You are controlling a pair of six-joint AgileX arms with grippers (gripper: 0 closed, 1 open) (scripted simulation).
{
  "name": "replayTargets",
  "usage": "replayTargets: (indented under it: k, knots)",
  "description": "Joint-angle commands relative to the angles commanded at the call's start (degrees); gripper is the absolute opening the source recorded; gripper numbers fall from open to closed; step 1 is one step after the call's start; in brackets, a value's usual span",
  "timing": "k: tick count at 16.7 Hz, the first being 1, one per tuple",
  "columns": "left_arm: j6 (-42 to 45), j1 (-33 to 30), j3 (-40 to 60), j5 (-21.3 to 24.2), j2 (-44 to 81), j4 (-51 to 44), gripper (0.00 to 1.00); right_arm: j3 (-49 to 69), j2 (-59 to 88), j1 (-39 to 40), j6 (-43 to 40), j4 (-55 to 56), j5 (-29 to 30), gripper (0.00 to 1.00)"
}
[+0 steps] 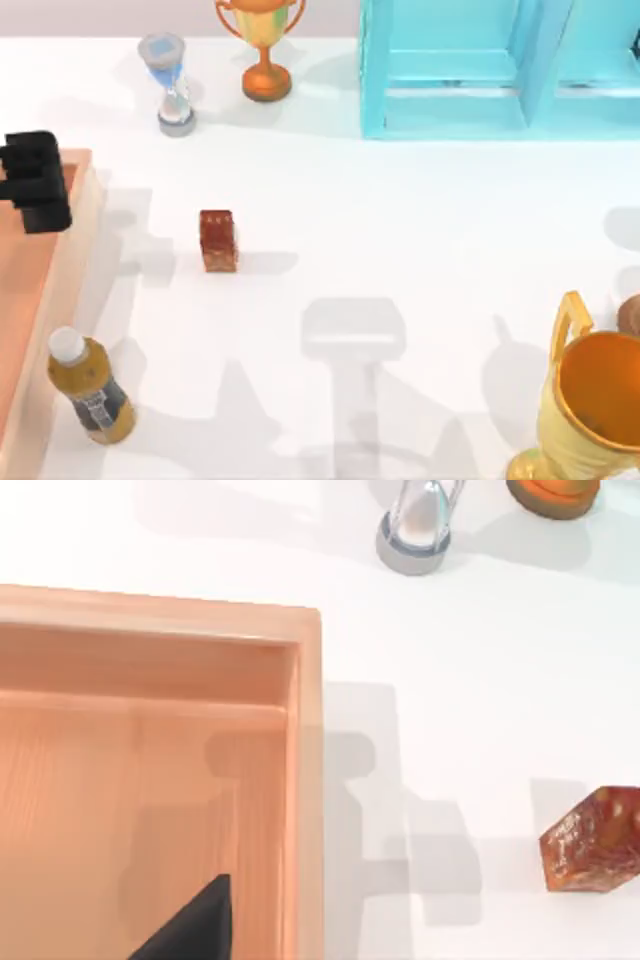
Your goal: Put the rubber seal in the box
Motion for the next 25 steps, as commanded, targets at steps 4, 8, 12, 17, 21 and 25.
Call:
replayTargets:
  k: [4,8,12,17,21,25]
  knots:
    - [-2.3,-3.9,12.9,1.3,15.5,-9.6,1.00,0.0,0.0,0.0,0.0,0.0,0.0,1.00]
    - [-4.9,-6.9,25.4,1.4,29.5,-18.5,1.00,0.0,0.0,0.0,0.0,0.0,0.0,1.00]
    - [-6.9,-9.9,39.9,0.3,45.4,-27.7,1.00,0.0,0.0,0.0,0.0,0.0,0.0,1.00]
    - [-10.6,-13.7,57.6,1.5,64.6,-38.6,1.00,0.0,0.0,0.0,0.0,0.0,0.0,1.00]
    - [-12.4,-15.2,64.6,1.4,72.1,-44.1,1.00,0.0,0.0,0.0,0.0,0.0,0.0,1.00]
    - [-12.5,-15.4,65.2,1.2,72.9,-44.9,1.00,0.0,0.0,0.0,0.0,0.0,0.0,1.00]
